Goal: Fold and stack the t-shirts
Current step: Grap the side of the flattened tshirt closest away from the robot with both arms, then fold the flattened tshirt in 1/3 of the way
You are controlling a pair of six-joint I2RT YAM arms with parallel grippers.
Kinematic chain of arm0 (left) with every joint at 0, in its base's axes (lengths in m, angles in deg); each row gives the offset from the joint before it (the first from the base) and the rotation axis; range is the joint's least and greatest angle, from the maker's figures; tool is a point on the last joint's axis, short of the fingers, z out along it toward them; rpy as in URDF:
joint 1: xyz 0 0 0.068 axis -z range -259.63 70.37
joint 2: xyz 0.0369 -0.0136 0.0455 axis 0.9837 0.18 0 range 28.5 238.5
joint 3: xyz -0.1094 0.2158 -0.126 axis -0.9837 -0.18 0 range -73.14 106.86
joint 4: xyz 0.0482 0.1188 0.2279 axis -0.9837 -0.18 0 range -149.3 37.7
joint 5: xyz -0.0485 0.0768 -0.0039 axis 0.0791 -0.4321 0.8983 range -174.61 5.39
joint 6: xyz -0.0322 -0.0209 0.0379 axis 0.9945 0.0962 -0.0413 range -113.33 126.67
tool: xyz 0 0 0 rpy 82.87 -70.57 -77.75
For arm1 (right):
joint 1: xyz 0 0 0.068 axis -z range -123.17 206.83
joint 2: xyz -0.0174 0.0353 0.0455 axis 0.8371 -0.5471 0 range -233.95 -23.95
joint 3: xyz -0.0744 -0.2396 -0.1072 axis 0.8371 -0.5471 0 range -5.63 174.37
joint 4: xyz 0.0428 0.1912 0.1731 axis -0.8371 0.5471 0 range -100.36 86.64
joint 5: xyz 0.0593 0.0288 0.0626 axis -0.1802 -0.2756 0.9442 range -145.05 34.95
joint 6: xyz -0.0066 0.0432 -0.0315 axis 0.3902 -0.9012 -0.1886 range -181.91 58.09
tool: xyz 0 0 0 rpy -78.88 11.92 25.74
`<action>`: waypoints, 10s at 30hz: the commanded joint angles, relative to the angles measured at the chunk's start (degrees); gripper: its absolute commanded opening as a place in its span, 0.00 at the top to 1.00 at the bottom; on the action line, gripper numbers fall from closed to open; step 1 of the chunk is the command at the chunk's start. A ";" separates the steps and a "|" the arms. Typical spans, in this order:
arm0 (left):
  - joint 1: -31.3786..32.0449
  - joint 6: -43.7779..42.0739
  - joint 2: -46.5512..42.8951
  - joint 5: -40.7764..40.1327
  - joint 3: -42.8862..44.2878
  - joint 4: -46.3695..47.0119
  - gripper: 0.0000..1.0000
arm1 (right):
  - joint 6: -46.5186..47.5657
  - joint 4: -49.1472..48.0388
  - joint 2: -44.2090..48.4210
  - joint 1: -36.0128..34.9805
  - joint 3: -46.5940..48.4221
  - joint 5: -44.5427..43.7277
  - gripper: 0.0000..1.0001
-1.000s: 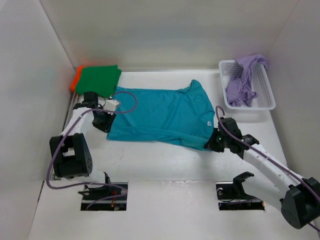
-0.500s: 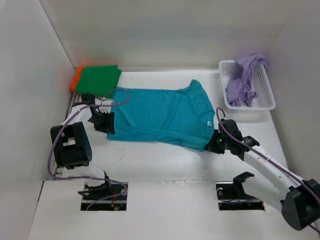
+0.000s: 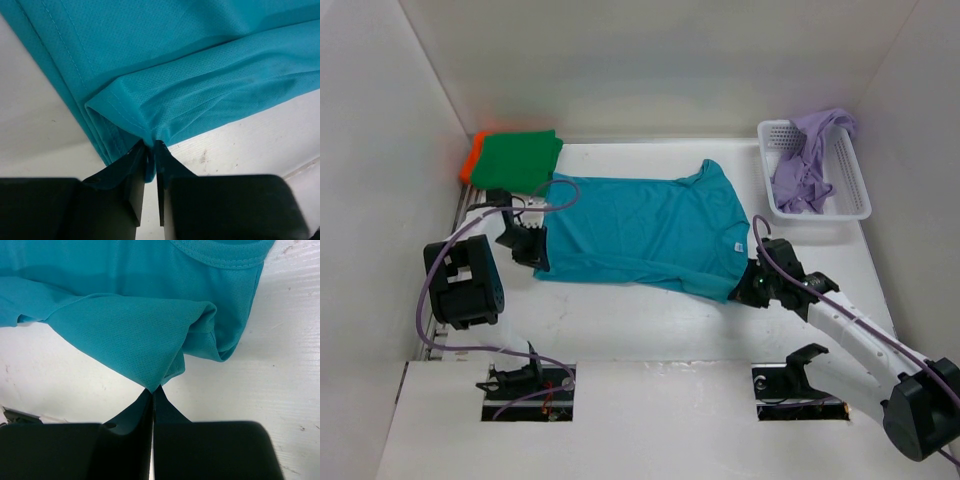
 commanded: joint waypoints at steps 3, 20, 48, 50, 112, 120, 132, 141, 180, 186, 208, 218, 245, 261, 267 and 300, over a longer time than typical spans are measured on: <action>-1.32 -2.32 -2.51 1.02 2.01 -3.25 0.98 | -0.55 -0.12 1.35 -0.67 0.96 -0.09 0.98; -7.03 -18.66 -14.74 -2.92 -7.13 -18.20 0.97 | -9.35 17.72 8.55 -10.77 0.96 0.53 1.00; -9.23 -3.91 -3.32 8.32 3.59 -3.71 0.96 | 16.76 -2.92 -29.05 11.37 27.68 4.57 1.00; -9.23 -1.80 -2.79 8.24 3.68 -1.78 0.96 | 16.94 -3.62 -30.63 11.37 28.21 4.57 1.00; -10.54 4.28 -0.40 -6.35 -3.87 7.90 1.00 | 3.14 -4.96 -20.90 13.93 6.16 0.44 1.00; -12.48 -0.47 -12.18 -7.23 -8.10 -0.70 0.99 | -3.71 4.89 -7.98 7.25 1.41 0.26 0.99; -9.15 -6.97 -18.78 -10.14 -6.17 -0.63 0.58 | -7.59 9.91 -4.10 2.06 -0.09 -1.84 0.89; -0.97 -6.71 -14.13 -9.34 -1.07 0.61 0.54 | -8.20 10.00 -2.78 0.74 -0.44 -2.72 0.89; -6.77 0.06 -9.72 -13.73 -1.34 10.10 0.55 | -9.25 12.71 0.46 -0.84 0.44 -7.55 0.70; 1.29 -1.70 -20.09 -17.08 4.37 14.58 0.46 | -10.48 14.22 3.55 -0.58 0.53 -9.23 0.65; 63.89 -8.56 4.67 0.85 16.94 11.59 0.49 | -16.29 7.71 8.12 -0.66 -7.56 -9.75 0.67; 63.98 -5.83 11.19 -2.66 20.20 13.35 0.64 | -16.11 7.18 7.50 -0.84 -7.65 -9.75 0.68; 57.13 0.84 17.16 -11.88 22.92 13.88 0.82 | -15.93 7.10 5.22 -0.84 -6.86 -10.11 0.88; 53.26 0.50 13.56 -15.67 23.10 13.97 0.60 | -15.50 6.92 4.69 -0.93 -6.77 -10.11 0.82; 52.56 0.67 8.65 -15.32 23.28 12.39 0.50 | -15.32 9.02 5.83 -1.10 -5.54 -11.24 0.64; 1.76 -3.02 -6.57 -17.87 -0.80 -6.86 0.48 | -12.77 8.68 0.30 0.65 -2.90 -7.65 0.47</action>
